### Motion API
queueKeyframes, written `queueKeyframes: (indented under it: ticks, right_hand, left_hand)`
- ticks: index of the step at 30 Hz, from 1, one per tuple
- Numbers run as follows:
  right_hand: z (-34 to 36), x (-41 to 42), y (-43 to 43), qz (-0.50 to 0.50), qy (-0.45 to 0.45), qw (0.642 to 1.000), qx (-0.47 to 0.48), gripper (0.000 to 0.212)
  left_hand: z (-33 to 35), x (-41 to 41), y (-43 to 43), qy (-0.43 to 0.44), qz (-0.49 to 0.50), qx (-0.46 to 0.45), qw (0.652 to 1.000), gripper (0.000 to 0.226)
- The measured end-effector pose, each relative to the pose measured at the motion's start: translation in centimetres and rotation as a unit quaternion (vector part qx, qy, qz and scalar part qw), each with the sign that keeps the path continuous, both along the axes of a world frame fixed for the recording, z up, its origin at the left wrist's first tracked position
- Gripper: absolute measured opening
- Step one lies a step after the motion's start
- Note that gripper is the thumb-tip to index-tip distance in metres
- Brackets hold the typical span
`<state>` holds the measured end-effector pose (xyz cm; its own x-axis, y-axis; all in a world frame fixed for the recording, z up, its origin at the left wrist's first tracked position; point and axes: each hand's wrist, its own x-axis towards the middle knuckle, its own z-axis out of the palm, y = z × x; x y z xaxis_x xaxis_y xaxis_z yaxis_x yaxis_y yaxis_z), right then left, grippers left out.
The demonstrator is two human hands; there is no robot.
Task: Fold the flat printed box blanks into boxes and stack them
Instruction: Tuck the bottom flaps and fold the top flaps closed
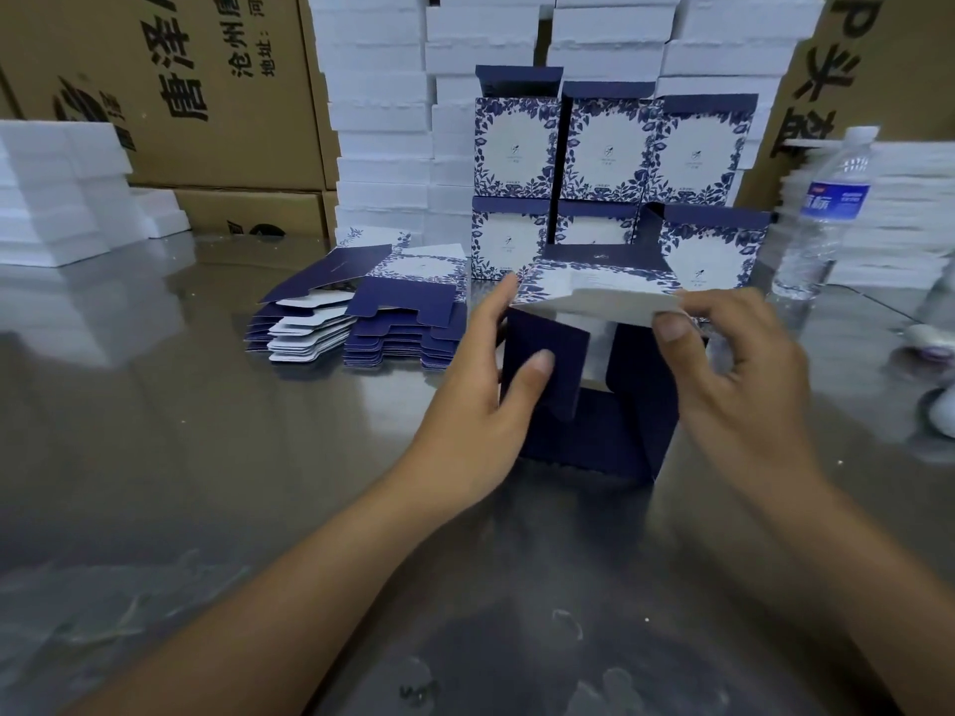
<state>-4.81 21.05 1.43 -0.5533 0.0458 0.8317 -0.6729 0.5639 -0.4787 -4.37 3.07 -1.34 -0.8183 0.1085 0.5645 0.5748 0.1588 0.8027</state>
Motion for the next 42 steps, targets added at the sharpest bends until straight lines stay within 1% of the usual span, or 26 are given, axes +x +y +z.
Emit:
queueKeyframes:
  ticks: [2,5,6,9,11,15,19,23,28,31,34,37,42]
  right_hand:
    - [0.2,0.4,-0.2,0.001,0.027,1.0,0.0,0.011]
    - [0.0,0.8,-0.8,0.04,0.061,0.997,0.001,0.012]
    - [-0.1,0.9,-1.1,0.054,0.066,0.996,0.0,0.014]
    - [-0.1,1.3,-1.4,0.084,0.05,0.995,0.012,0.027]
    - [0.1,1.3,-1.3,0.097,0.04,0.994,0.016,0.026]
    - [0.0,1.1,-1.2,0.105,0.046,0.993,0.008,0.017]
    - [-0.2,0.9,-1.1,0.121,0.037,0.992,-0.009,0.027]
    - [-0.2,0.8,-1.1,0.129,0.038,0.991,-0.013,0.027]
    - [-0.3,0.6,-1.0,0.133,0.035,0.99,-0.012,0.025]
    - [-0.3,0.5,-0.9,0.136,0.037,0.99,-0.014,0.021]
    - [-0.3,0.2,-0.7,0.131,0.038,0.991,-0.017,0.021]
    - [-0.4,0.1,-0.6,0.126,0.036,0.991,-0.019,0.023]
    - [-0.3,0.3,-0.6,0.12,0.025,0.992,-0.004,0.028]
  left_hand:
    - [0.1,-0.1,0.1,0.009,0.033,0.004,0.999,0.049]
    - [0.2,-0.3,-0.2,0.02,0.111,-0.014,0.993,0.025]
    - [0.1,-0.4,-0.4,0.017,0.135,-0.021,0.99,0.024]
    - [0.1,-0.8,-0.8,0.01,0.198,-0.044,0.979,0.035]
    - [0.2,-0.9,-0.8,0.027,0.225,-0.069,0.971,0.042]
    - [0.3,-0.6,-1.1,0.058,0.228,-0.104,0.966,0.042]
    - [0.5,-0.1,-1.4,0.096,0.246,-0.167,0.95,0.033]
    - [0.6,-0.1,-1.6,0.115,0.258,-0.164,0.945,0.035]
    - [0.4,-0.6,-1.7,0.09,0.236,-0.13,0.959,0.036]
    - [0.5,-0.6,-1.7,0.083,0.234,-0.133,0.959,0.04]
    - [0.5,-0.5,-1.7,0.057,0.226,-0.165,0.958,0.041]
    - [0.5,-0.5,-1.9,0.022,0.216,-0.238,0.947,0.044]
    - [0.8,-0.3,-2.0,0.054,0.233,-0.265,0.934,0.046]
